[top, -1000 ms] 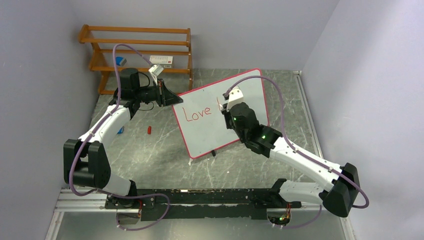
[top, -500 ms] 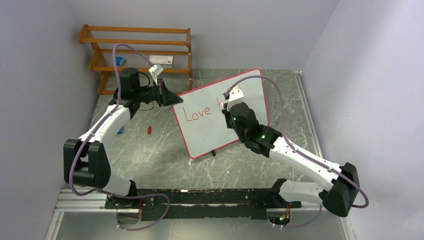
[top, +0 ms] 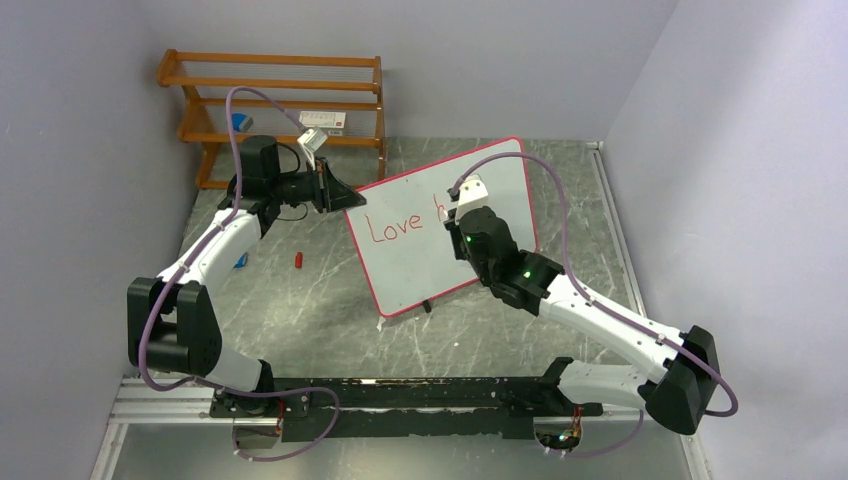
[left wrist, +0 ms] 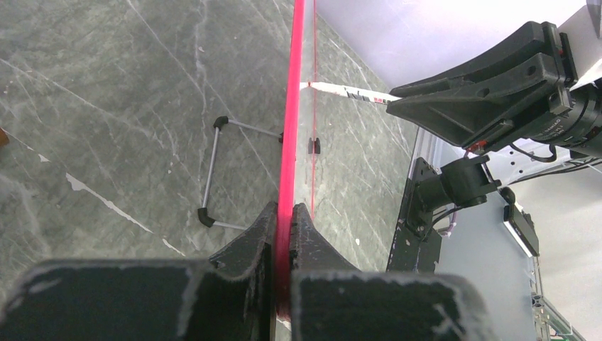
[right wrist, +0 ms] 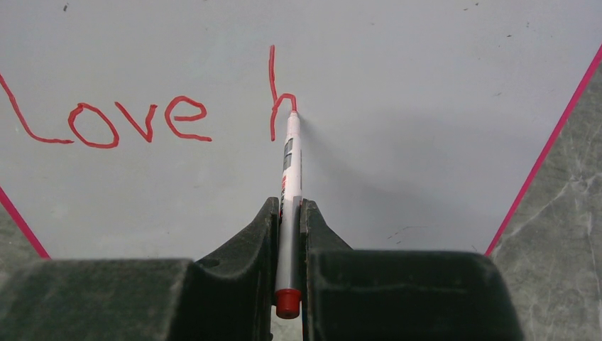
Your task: Write a sentence on the whiteboard
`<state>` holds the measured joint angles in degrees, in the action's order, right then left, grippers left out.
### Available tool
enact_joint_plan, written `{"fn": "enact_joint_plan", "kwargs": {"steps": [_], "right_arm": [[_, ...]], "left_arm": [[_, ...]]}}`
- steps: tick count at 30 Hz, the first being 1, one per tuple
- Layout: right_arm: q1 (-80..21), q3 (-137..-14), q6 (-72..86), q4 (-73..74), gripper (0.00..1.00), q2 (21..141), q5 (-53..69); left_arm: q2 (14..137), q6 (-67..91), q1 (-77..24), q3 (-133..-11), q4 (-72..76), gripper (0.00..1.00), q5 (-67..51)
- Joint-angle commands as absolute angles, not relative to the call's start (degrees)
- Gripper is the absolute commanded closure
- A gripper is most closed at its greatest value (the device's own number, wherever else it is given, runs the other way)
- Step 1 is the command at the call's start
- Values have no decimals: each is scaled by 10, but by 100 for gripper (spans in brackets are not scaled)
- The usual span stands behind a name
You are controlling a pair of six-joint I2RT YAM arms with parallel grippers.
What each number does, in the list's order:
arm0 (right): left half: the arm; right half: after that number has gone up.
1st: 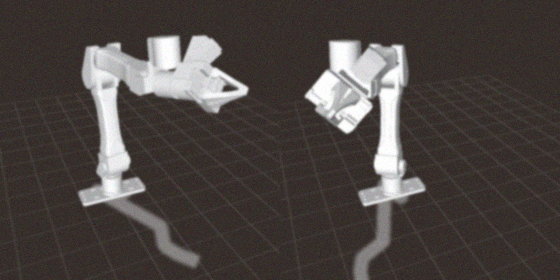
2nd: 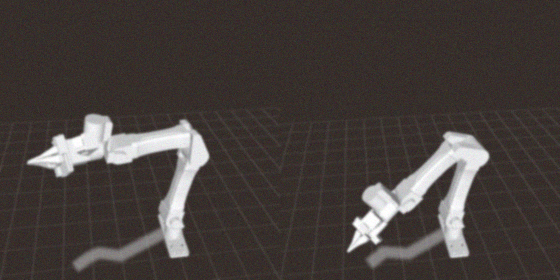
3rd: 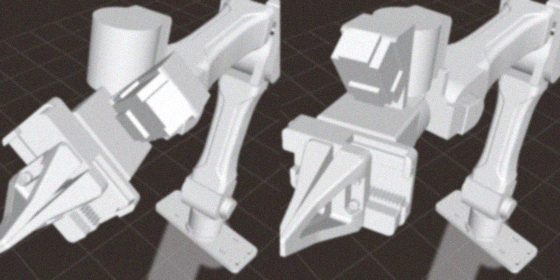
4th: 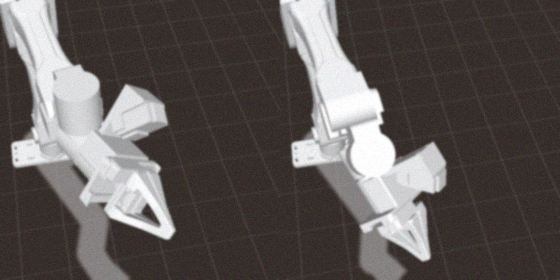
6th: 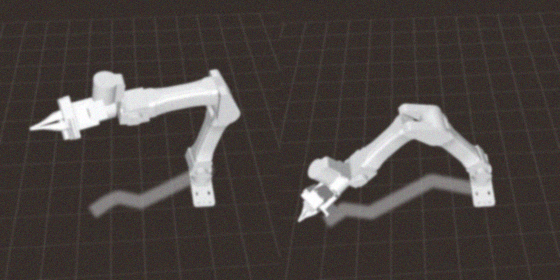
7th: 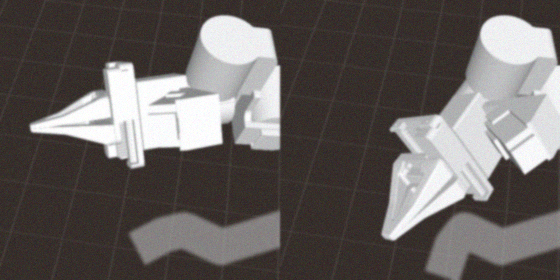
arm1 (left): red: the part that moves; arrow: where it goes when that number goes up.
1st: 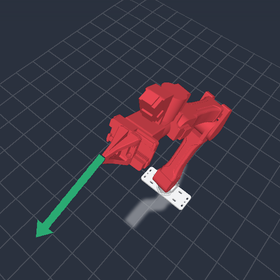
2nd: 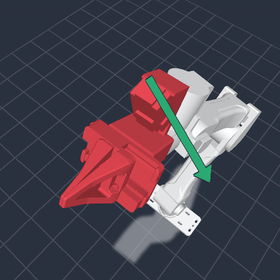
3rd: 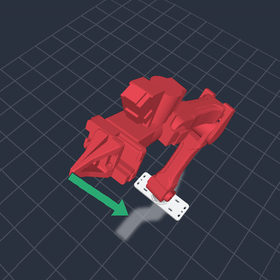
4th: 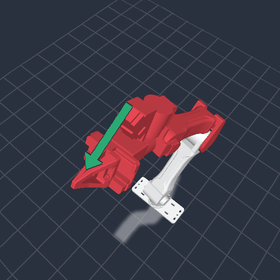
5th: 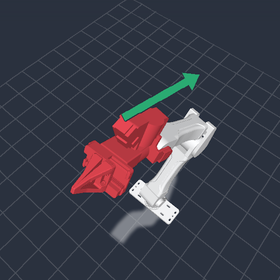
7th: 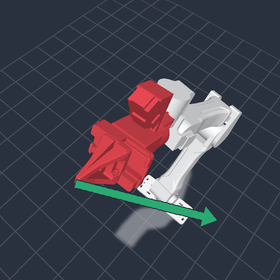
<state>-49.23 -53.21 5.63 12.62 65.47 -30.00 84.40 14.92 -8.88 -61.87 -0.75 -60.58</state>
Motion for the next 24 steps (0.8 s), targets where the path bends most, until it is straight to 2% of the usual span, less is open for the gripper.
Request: {"fn": "enact_joint_plan", "kwargs": {"steps": [1,24], "right_arm": [[-489,-520,70,156,100,651,-288],[-488,-516,78,173,100,650,-282]], "left_arm": [[865,111,-105,-609,-64,95,-579],[865,110,-105,-609,-65,95,-578]]}}
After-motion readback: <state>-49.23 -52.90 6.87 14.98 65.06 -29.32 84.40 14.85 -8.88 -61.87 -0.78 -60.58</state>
